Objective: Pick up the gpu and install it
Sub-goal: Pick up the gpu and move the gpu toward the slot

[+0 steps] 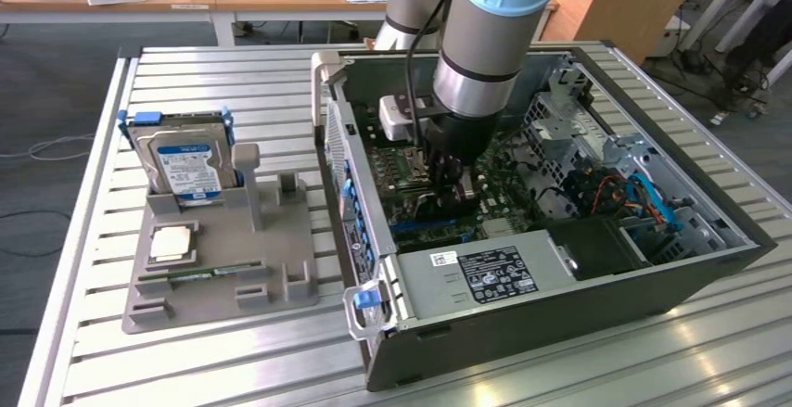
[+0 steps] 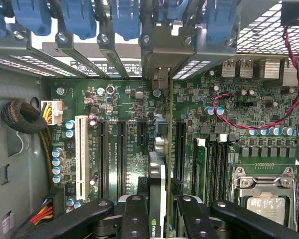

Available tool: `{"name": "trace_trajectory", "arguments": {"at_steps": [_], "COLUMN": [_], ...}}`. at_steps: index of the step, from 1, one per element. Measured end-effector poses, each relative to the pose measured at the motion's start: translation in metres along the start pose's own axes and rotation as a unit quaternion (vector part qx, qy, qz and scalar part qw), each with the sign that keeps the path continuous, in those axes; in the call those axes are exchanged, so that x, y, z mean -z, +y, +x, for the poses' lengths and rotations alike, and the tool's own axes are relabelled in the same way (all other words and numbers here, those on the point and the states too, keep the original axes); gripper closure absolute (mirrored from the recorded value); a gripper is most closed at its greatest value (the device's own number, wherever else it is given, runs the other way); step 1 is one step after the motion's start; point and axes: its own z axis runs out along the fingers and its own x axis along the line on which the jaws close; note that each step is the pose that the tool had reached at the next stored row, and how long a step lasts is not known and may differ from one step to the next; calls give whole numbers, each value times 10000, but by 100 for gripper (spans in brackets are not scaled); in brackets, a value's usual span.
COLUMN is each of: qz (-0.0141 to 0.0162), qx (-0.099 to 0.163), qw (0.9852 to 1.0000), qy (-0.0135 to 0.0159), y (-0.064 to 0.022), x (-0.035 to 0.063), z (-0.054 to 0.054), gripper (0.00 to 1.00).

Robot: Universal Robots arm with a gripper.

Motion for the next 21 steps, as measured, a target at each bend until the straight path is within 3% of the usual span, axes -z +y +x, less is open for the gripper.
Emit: {"name": "trace_trajectory", "arguments": {"at_steps": [21], "qz": [11], "qx": [2], "qw": [10000], "qy": [0], "y": [13], "x": [-5], "z": [0], "gripper": [73]}}
